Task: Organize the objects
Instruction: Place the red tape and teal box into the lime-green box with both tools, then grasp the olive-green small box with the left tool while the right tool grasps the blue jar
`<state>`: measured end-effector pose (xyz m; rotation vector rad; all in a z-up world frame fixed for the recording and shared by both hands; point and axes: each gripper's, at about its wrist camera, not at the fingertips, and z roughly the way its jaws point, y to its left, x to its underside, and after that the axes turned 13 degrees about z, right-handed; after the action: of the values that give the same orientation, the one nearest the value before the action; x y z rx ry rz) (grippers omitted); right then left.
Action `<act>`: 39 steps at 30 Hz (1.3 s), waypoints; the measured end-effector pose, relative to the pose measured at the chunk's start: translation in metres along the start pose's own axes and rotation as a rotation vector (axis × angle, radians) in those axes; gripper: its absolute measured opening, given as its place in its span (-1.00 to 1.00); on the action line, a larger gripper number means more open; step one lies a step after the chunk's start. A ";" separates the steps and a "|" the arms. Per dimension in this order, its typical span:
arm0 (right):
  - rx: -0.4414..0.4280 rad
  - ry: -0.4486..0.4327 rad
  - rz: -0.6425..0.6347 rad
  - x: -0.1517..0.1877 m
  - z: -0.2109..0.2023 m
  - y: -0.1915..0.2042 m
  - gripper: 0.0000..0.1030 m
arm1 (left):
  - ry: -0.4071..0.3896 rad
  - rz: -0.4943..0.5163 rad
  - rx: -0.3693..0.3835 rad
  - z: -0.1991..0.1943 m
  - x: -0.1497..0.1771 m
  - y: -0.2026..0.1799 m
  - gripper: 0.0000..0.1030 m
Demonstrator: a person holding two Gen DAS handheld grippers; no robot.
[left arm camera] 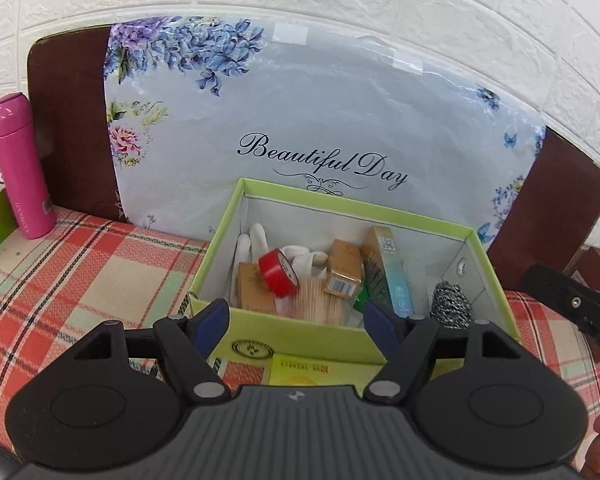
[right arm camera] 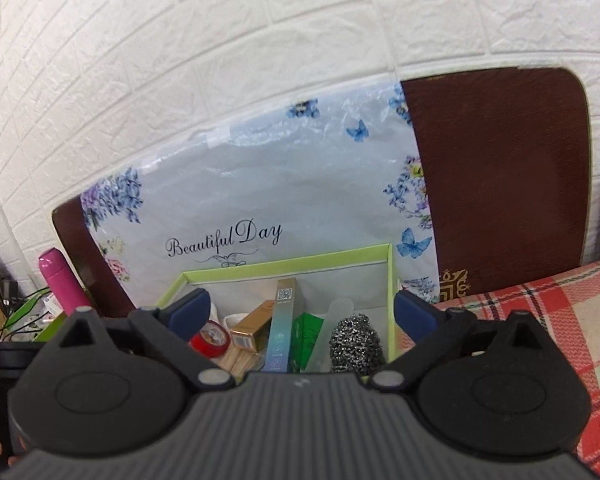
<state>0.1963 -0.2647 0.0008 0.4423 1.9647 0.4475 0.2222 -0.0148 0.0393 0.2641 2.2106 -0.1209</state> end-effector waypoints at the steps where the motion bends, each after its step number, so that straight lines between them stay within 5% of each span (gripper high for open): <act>1: -0.002 -0.008 0.001 0.001 -0.006 0.000 0.95 | -0.004 -0.003 0.004 -0.005 0.002 -0.001 0.49; 18: 0.040 -0.136 -0.092 0.061 -0.108 -0.015 0.98 | -0.027 -0.005 0.094 -0.053 0.074 -0.016 0.50; 28: 0.124 -0.033 -0.196 0.128 -0.127 -0.038 0.97 | 0.067 0.036 0.216 -0.037 0.118 -0.053 0.50; 34: 0.172 -0.028 -0.112 0.129 -0.137 -0.065 0.97 | 0.073 0.063 0.257 -0.012 0.117 -0.093 0.50; 39: 0.189 -0.025 -0.097 0.129 -0.139 -0.076 0.98 | 0.082 0.145 0.201 0.014 0.117 -0.116 0.50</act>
<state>0.0096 -0.2832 -0.0797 0.4665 2.0031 0.1942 0.1377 -0.1129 -0.0631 0.5479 2.2539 -0.2568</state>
